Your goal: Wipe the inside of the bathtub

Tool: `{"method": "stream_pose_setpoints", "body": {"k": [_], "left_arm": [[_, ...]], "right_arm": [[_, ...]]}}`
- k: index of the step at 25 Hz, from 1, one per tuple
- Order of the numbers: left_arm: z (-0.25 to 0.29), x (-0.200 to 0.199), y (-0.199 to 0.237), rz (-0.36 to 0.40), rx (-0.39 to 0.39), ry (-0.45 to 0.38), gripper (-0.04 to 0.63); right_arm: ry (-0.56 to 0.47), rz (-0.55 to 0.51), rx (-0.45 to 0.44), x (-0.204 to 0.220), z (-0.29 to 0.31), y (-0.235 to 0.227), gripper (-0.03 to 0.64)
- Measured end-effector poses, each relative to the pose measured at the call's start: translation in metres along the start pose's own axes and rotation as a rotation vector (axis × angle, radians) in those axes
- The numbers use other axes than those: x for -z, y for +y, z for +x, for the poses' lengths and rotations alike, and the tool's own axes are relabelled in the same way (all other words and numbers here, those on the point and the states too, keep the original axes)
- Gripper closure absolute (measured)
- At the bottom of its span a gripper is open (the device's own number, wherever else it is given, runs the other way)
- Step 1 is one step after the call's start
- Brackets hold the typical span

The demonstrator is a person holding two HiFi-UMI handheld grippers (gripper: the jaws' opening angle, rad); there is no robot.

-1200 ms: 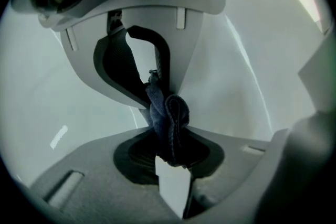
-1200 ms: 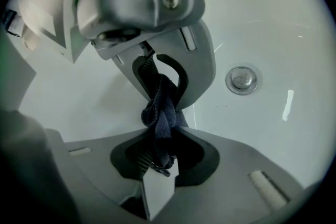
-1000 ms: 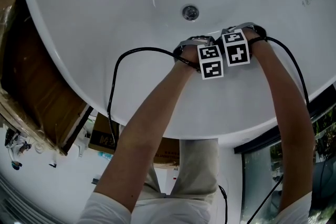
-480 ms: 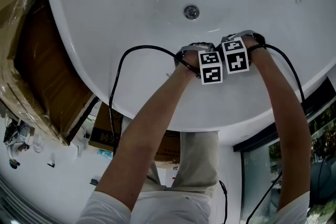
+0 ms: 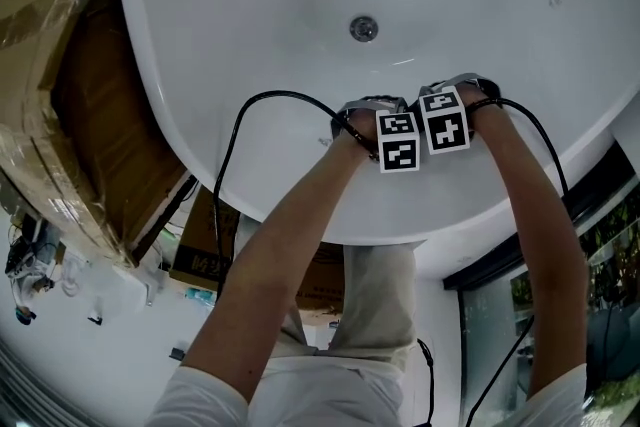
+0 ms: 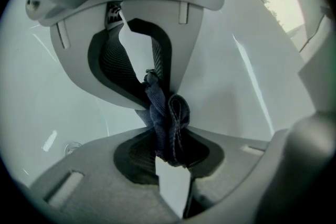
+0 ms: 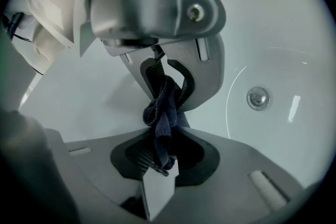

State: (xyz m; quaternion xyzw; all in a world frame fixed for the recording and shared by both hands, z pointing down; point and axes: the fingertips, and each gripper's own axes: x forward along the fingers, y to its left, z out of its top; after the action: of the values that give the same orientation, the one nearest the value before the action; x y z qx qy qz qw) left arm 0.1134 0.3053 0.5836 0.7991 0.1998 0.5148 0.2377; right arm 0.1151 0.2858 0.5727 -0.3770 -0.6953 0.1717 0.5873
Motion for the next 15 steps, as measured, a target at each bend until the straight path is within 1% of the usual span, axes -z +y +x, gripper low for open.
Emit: {"method": "stream_pose_setpoints", "body": {"k": [4, 9, 15], "left_arm": [[-0.009, -0.004, -0.009, 0.007, 0.007, 0.002, 0.502], [-0.019, -0.009, -0.031, -0.009, 0.009, -0.013, 0.502], [-0.03, -0.012, -0.05, 0.007, 0.011, -0.019, 0.502]], "right_arm": [[-0.012, 0.008, 0.007, -0.004, -0.008, 0.01, 0.532], [-0.017, 0.005, -0.001, -0.013, -0.014, 0.031, 0.533], [-0.016, 0.01, 0.003, -0.023, -0.022, 0.051, 0.534]]}}
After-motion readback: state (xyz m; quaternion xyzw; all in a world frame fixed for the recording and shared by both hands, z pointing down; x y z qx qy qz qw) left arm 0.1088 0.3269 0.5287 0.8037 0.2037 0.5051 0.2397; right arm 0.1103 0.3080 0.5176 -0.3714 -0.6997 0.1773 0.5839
